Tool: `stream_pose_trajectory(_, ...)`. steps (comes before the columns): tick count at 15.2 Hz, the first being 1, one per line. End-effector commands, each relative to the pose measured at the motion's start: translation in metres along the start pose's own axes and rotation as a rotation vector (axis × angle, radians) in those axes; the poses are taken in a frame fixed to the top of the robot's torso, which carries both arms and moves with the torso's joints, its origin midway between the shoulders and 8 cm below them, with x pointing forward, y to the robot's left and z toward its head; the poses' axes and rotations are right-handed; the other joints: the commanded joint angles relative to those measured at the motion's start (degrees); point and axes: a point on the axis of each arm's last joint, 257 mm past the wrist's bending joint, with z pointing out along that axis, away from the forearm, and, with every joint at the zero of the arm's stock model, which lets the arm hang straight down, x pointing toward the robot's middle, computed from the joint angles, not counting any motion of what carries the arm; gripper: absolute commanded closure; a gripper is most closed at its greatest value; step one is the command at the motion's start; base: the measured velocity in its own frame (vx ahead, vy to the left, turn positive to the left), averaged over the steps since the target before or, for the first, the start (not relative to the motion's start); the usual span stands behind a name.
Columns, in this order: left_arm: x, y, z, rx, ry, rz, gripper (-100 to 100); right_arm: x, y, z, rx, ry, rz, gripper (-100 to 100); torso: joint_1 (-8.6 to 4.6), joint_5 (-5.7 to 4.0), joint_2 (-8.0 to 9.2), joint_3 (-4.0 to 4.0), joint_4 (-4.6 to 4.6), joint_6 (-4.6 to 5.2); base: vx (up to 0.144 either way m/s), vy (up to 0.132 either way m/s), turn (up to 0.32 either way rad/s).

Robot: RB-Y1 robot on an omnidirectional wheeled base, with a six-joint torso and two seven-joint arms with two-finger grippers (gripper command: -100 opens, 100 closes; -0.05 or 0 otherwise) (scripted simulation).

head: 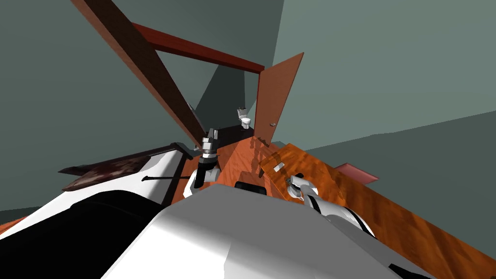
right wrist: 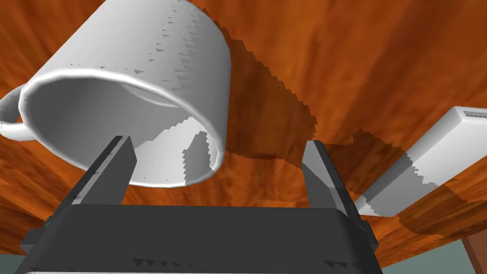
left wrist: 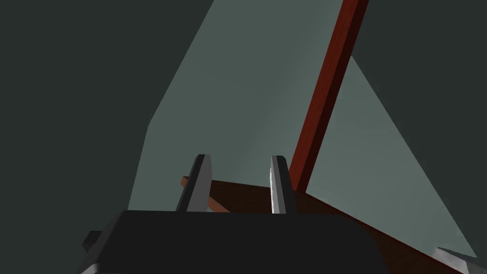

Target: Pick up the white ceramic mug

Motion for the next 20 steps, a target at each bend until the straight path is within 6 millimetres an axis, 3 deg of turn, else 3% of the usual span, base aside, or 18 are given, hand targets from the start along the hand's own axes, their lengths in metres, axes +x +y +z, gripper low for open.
stream_pose_trajectory(1, 0.000, 0.000, 0.000, 0.000, 0.000, 0.000, 0, 0.010, -0.002, 0.001, 0.014, 0.030, -0.008, -100, 0.00, 0.00, 0.00, 0.00, 0.00, 0.00, -0.007, -0.024, 0.109)
stream_pose_trajectory(2, 0.000, 0.000, 0.000, 0.000, 0.000, 0.000, 0, 0.005, -0.001, 0.001, 0.006, 0.014, -0.004, -100, 0.00, 0.00, 0.00, 0.00, 0.00, 0.00, -0.004, -0.016, 0.044)
stream_pose_trajectory(3, 0.000, 0.000, 0.000, 0.000, 0.000, 0.000, 0, 0.002, -0.034, 0.008, 0.052, -0.029, -0.017, -100, 0.01, 0.00, -0.01, 0.00, 0.00, 0.02, 0.014, 0.009, 0.284)
stream_pose_trajectory(4, 0.000, 0.000, 0.000, 0.000, 0.000, 0.000, 0, 0.017, -0.052, 0.014, 0.079, -0.009, -0.016, -100, 0.06, 0.01, -0.03, -0.01, -0.01, -0.02, 0.028, 0.018, 0.486)
stream_pose_trajectory(5, 0.000, 0.000, 0.000, 0.000, 0.000, 0.000, 0, 0.021, -0.057, 0.016, 0.083, -0.012, -0.006, -100, 0.11, 0.01, -0.07, -0.03, -0.02, -0.05, 0.026, 0.007, 0.392)
stream_pose_trajectory(11, 0.000, 0.000, 0.000, 0.000, 0.000, 0.000, 0, 0.018, -0.055, 0.016, 0.072, -0.029, 0.097, -100, 0.09, 0.02, -0.03, -0.02, -0.01, 0.03, 0.005, 0.000, 0.031)
stream_pose_trajectory(12, 0.000, 0.000, 0.000, 0.000, 0.000, 0.000, 0, 0.016, -0.086, 0.021, 0.105, -0.071, 0.065, -100, 0.09, 0.02, -0.02, -0.01, -0.01, 0.02, 0.018, 0.015, 0.297)
stream_pose_trajectory(13, 0.000, 0.000, 0.000, 0.000, 0.000, 0.000, 0, 0.012, -0.081, 0.021, 0.088, -0.091, 0.061, -100, 0.12, 0.03, -0.06, -0.03, -0.01, -0.03, 0.031, 0.015, 0.531)
stream_pose_trajectory(15, 0.000, 0.000, 0.000, 0.000, 0.000, 0.000, 0, 0.030, -0.102, 0.026, 0.112, -0.075, 0.100, -100, 0.12, 0.02, -0.08, -0.05, -0.02, -0.01, 0.022, -0.002, 0.285)
stream_pose_trajectory(20, 0.000, 0.000, 0.000, 0.000, 0.000, 0.000, 0, 0.034, -0.106, 0.027, 0.118, -0.073, 0.190, -100, 0.09, 0.02, -0.01, -0.01, -0.01, 0.03, 0.001, 0.000, -0.010)
